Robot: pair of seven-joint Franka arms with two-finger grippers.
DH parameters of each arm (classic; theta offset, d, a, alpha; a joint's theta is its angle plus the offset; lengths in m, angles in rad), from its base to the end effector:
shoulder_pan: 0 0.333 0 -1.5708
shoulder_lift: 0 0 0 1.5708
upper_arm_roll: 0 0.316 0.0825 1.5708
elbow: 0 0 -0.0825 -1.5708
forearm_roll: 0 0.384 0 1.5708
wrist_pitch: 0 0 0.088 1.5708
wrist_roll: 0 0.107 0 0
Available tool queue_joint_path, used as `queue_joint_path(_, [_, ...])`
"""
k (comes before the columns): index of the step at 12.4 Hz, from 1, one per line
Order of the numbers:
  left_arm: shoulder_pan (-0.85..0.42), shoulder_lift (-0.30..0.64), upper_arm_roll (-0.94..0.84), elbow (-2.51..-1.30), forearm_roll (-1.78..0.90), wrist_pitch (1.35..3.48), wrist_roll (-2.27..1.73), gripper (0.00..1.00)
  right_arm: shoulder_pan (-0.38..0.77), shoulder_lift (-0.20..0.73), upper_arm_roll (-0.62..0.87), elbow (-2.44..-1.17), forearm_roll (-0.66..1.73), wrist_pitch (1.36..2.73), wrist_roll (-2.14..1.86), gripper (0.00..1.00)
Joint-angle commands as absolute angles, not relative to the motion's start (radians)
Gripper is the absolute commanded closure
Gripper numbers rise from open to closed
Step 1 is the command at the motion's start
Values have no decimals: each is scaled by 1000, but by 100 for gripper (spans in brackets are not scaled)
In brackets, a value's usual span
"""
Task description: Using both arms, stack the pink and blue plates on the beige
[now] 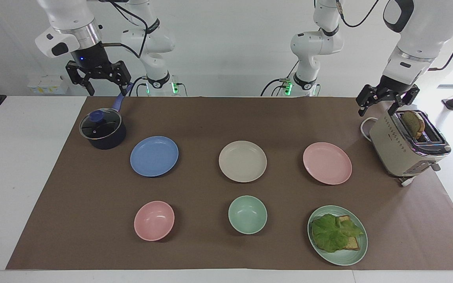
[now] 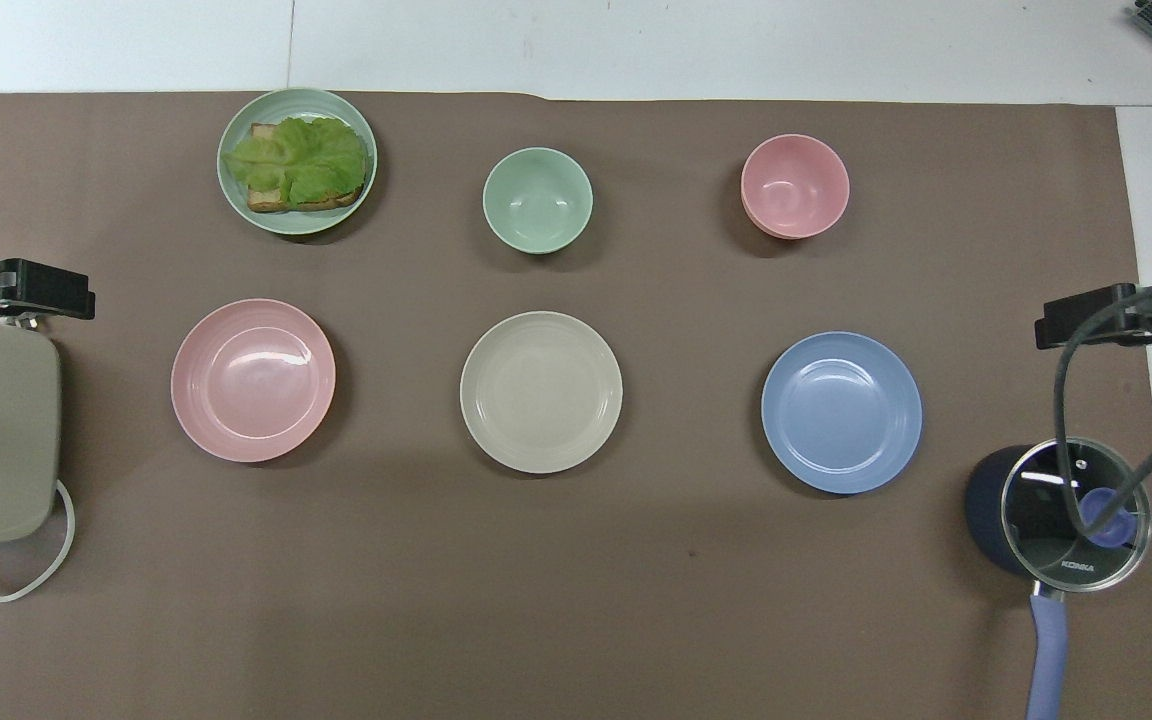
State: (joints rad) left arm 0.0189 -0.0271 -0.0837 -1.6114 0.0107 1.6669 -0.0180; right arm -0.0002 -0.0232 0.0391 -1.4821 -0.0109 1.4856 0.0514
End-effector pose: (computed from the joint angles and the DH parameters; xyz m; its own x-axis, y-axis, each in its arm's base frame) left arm 0.5544 -0.0356 0.6290 0.9954 -0.0477 0.0826 -0.0470 -0.9988 -0.0115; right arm 0.5380 0.0200 0.6711 0.9995 -0.0134 0.0273 -0.0137 -0.9999 0.0103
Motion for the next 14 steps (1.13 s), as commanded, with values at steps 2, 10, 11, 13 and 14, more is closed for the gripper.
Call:
queue_joint_path(2, [31, -23, -84, -1595, 6, 1649, -8, 0, -18, -28, 52, -1479, -6, 1471, 97, 0])
queue_joint_path(10, [57, -26, -84, -1618, 5, 1655, -3, 0, -18, -29, 52, -1480, -8, 1479, 94, 0])
queue_joint_path(11, [64, -26, -84, -1643, 5, 1663, -2, 0, -18, -29, 54, -1480, -8, 1479, 91, 0])
queue_joint_path(13, [77, -14, -84, -1678, 5, 1681, -15, 0, -18, -29, 52, -1480, -8, 1476, 89, 0])
queue_joint_path(14, [83, -12, -81, -1724, 5, 1737, -24, 0, -20, -29, 52, -1480, -8, 1474, 89, 0])
